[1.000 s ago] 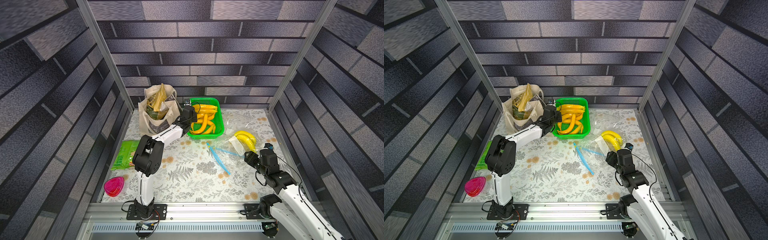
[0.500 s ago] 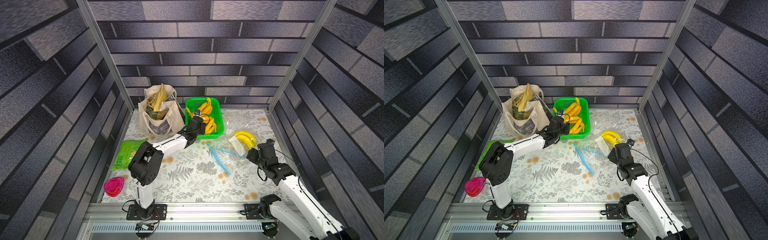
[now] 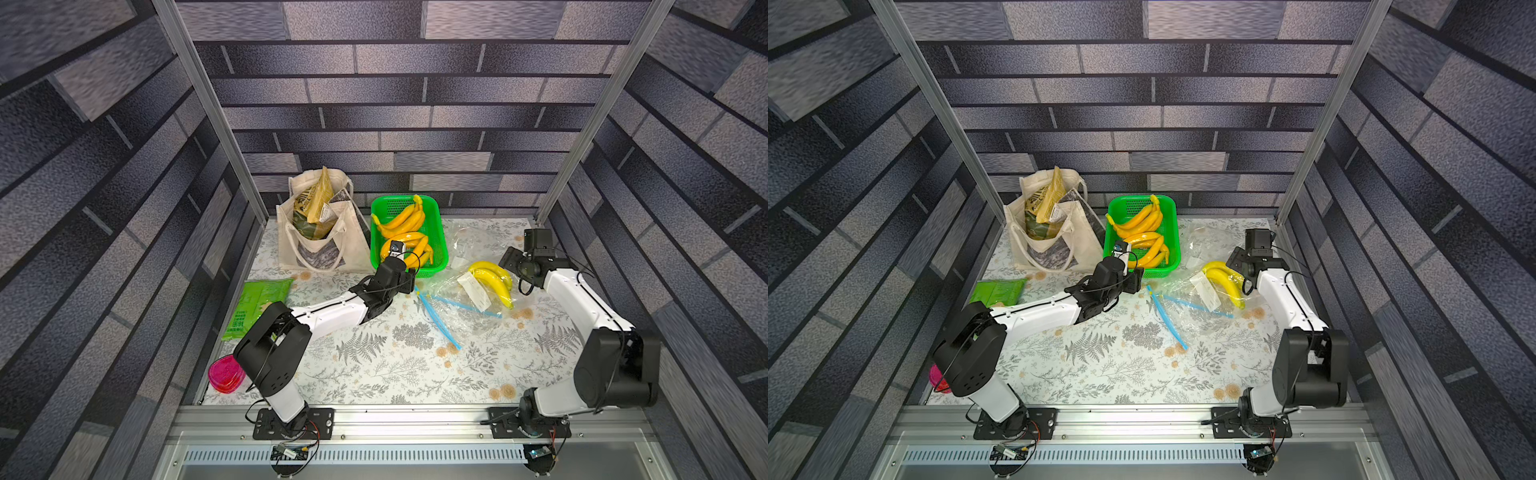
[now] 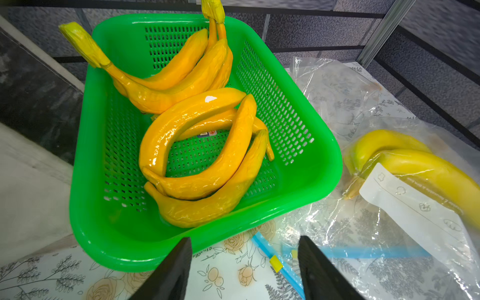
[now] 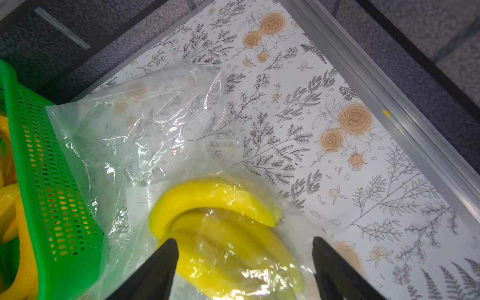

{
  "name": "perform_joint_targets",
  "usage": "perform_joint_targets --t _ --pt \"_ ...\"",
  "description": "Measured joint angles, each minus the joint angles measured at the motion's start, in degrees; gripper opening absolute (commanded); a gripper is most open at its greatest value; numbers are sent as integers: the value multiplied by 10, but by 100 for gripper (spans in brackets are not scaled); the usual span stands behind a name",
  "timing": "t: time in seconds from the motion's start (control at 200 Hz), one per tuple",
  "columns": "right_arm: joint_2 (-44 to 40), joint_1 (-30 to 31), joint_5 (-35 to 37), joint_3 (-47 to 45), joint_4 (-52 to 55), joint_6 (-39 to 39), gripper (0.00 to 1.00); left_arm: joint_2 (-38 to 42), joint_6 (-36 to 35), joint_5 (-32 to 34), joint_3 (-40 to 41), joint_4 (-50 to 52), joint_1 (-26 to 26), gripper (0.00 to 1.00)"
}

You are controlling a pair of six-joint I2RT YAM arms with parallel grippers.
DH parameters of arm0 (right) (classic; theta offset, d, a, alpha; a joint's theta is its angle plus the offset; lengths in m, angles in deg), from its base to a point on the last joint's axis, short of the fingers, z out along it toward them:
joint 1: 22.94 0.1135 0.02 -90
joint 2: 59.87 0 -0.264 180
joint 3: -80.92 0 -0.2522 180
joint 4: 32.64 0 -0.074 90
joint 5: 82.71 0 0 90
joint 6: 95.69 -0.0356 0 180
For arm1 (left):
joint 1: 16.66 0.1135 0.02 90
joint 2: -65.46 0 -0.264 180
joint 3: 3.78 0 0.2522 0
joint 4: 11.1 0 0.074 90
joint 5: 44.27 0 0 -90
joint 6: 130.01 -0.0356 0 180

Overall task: Open the zip-top bag and take out the banana
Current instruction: Place the banana in the basket, then adjust the zipper food storage bag in the zipper food storage bag.

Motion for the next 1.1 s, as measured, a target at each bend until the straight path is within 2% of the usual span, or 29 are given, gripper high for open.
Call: perform_joint_targets --t 0.25,0.336,0.426,0.621,0.711,1.097 --pt "158 -12 -53 95 -16 22 86 -4 2 -24 0 -18 16 71" --pt "188 -12 -70 102 -16 23 79 -4 7 -30 0 -20 24 73" --pt "221 -12 -92 118 -16 21 65 -4 13 -30 1 -17 27 70" --pt "231 -12 -125 122 -28 10 14 3 28 -28 19 -9 26 74" --pt "209 -12 -131 100 -41 10 3 16 28 -28 42 -4 19 74" --pt "35 -7 -196 -2 -93 3 0 107 21 -12 171 -38 -79 76"
